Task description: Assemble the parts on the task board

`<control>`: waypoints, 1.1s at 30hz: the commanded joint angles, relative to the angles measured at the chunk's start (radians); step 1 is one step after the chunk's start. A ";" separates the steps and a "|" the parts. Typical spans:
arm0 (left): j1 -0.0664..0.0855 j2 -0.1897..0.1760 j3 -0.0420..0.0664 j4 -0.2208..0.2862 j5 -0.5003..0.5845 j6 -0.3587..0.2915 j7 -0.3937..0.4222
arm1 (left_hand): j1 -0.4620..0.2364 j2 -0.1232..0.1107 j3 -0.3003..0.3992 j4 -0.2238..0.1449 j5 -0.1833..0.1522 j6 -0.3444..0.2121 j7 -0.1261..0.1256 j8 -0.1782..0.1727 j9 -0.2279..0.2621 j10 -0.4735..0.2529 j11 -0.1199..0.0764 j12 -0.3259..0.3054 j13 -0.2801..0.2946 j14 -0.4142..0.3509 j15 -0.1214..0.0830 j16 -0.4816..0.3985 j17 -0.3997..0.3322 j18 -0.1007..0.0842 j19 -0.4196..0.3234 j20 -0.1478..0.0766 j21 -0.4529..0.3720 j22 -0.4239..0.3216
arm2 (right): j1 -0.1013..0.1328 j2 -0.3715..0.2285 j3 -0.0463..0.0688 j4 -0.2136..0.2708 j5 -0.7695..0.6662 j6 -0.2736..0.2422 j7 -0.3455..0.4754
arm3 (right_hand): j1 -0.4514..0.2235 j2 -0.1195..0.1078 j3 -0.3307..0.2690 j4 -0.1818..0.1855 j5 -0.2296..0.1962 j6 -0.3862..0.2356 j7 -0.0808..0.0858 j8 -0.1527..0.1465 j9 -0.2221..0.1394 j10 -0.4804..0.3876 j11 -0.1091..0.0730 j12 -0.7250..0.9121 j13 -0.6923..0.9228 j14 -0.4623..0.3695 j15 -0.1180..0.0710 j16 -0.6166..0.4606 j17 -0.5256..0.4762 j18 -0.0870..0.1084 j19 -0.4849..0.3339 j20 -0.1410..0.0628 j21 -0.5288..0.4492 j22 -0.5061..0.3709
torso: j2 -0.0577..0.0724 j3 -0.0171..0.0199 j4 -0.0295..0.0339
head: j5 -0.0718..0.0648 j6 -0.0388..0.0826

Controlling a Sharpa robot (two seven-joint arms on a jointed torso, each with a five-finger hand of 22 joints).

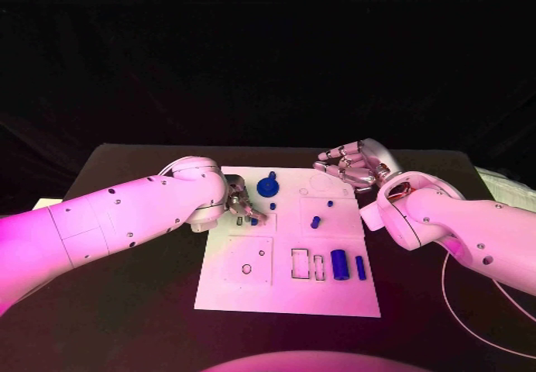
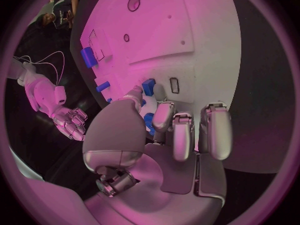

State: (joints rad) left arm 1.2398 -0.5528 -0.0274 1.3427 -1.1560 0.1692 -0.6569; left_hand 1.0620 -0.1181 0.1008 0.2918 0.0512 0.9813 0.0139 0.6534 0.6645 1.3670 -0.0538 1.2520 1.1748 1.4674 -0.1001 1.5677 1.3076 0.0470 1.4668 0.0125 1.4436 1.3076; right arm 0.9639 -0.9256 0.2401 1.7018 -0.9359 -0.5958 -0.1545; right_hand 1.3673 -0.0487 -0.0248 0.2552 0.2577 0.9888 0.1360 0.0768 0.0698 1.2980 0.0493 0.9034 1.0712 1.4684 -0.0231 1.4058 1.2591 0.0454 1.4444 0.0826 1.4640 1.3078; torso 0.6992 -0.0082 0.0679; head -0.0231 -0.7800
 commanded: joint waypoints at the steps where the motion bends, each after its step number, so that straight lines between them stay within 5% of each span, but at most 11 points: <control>1: -0.003 -0.011 0.003 0.011 -0.007 -0.008 -0.009 | -0.027 0.008 -0.032 0.001 -0.003 0.008 -0.003 0.006 0.002 0.009 0.000 0.005 0.001 0.103 -0.008 0.003 0.263 -0.007 0.029 -0.008 0.002 0.121 | -0.001 0.000 0.000 0.000 0.000 0.000 0.011 | -0.002 0.006 -0.003 0.003 0.004 0.007 0.001 -0.003 0.001 -0.009 0.000 -0.006 -0.001 0.040 -0.002 -0.006 -0.001 0.006 -0.005 0.000 -0.006 0.038 | 0.000 0.0000 0.0003 | -0.001 0.001; 8: 0.002 -0.024 0.016 0.037 0.003 -0.052 -0.009 | -0.053 0.023 -0.081 0.002 -0.003 0.005 -0.004 0.010 0.007 0.007 -0.001 0.002 -0.003 0.103 -0.009 0.003 0.263 -0.007 0.029 -0.010 0.001 0.122 | -0.003 0.001 0.000 -0.002 0.000 -0.002 0.011 | -0.002 0.006 -0.004 0.004 0.004 0.006 0.001 -0.003 0.001 -0.011 0.000 -0.010 -0.004 0.039 -0.002 -0.009 -0.005 0.007 -0.006 0.000 -0.007 0.036 | -0.001 0.0007 -0.0005 | 0.001 0.004; 13: 0.007 -0.041 0.039 0.060 0.026 -0.068 -0.008 | -0.047 0.033 -0.094 -0.001 -0.003 -0.001 -0.003 0.008 0.008 -0.002 -0.001 -0.010 -0.016 0.103 -0.009 0.003 0.263 -0.005 0.025 -0.011 -0.006 0.114 | -0.006 0.002 0.000 -0.004 0.002 0.000 0.011 | -0.002 0.006 -0.004 0.004 0.004 0.006 0.001 -0.003 0.001 -0.011 0.000 -0.010 -0.004 0.039 -0.002 -0.009 -0.005 0.007 -0.006 0.000 -0.007 0.036 | 0.000 0.0000 -0.0013 | 0.001 0.008; 18: 0.044 -0.056 0.060 0.055 0.051 -0.046 -0.012 | 0.045 0.067 -0.094 -0.007 0.016 -0.058 0.021 -0.021 0.000 -0.078 0.020 -0.103 -0.121 0.103 0.007 0.003 0.263 0.006 0.002 0.002 -0.046 0.074 | -0.011 0.003 -0.001 -0.006 0.020 0.001 0.010 | -0.002 0.006 -0.004 0.004 0.004 0.006 0.001 -0.003 0.001 -0.011 0.000 -0.010 -0.004 0.039 -0.002 -0.009 -0.005 0.007 -0.006 0.000 -0.007 0.036 | -0.002 0.0026 0.0027 | 0.003 0.012; 25: 0.093 -0.031 0.065 -0.059 0.050 0.030 -0.008 | 0.082 0.081 -0.116 -0.004 0.019 -0.117 0.052 -0.070 -0.029 -0.109 0.047 -0.131 -0.156 0.103 0.030 0.003 0.263 0.012 -0.011 0.022 -0.072 0.053 | -0.013 0.006 -0.001 -0.012 0.028 0.003 0.009 | 0.000 0.008 -0.005 0.004 0.008 0.006 0.001 -0.004 0.001 -0.012 0.000 -0.011 -0.005 0.038 -0.002 -0.010 -0.006 0.007 -0.007 0.000 -0.008 0.035 | 0.000 0.0021 0.0022 | 0.004 0.017; 33: 0.105 0.041 0.055 -0.204 0.063 0.080 0.002 | 0.091 0.085 -0.121 -0.004 0.019 -0.114 0.053 -0.073 -0.034 -0.100 0.049 -0.119 -0.145 0.103 0.032 0.003 0.263 0.010 -0.006 0.026 -0.064 0.062 | -0.013 0.010 -0.001 -0.017 0.028 0.003 0.009 | 0.002 0.009 -0.006 0.003 0.013 0.006 0.001 -0.004 0.001 -0.013 -0.001 -0.011 -0.006 0.038 -0.003 -0.011 -0.006 0.007 -0.006 0.000 -0.009 0.035 | 0.002 -0.0002 0.0018 | 0.004 0.019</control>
State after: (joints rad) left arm 1.3432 -0.5159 0.0269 1.1475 -1.1099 0.1896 -0.6639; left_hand 1.1435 -0.0329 -0.0149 0.2877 0.0651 0.8695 0.0672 0.5838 0.6314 1.2613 -0.0089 1.1303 1.0291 1.4655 -0.0729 1.5677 1.3074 0.0471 1.4617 0.0328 1.3745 1.3074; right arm 0.9514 -0.9173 0.2392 1.6844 -0.9087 -0.5970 -0.1536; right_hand 1.3674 -0.0488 -0.0276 0.2580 0.2672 0.9888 0.1360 0.0768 0.0698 1.2908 0.0494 0.8963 1.0656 1.4684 -0.0231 1.4002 1.2542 0.0453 1.4445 0.0826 1.4600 1.3074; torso 0.7003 -0.0070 0.0697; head -0.0187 -0.7614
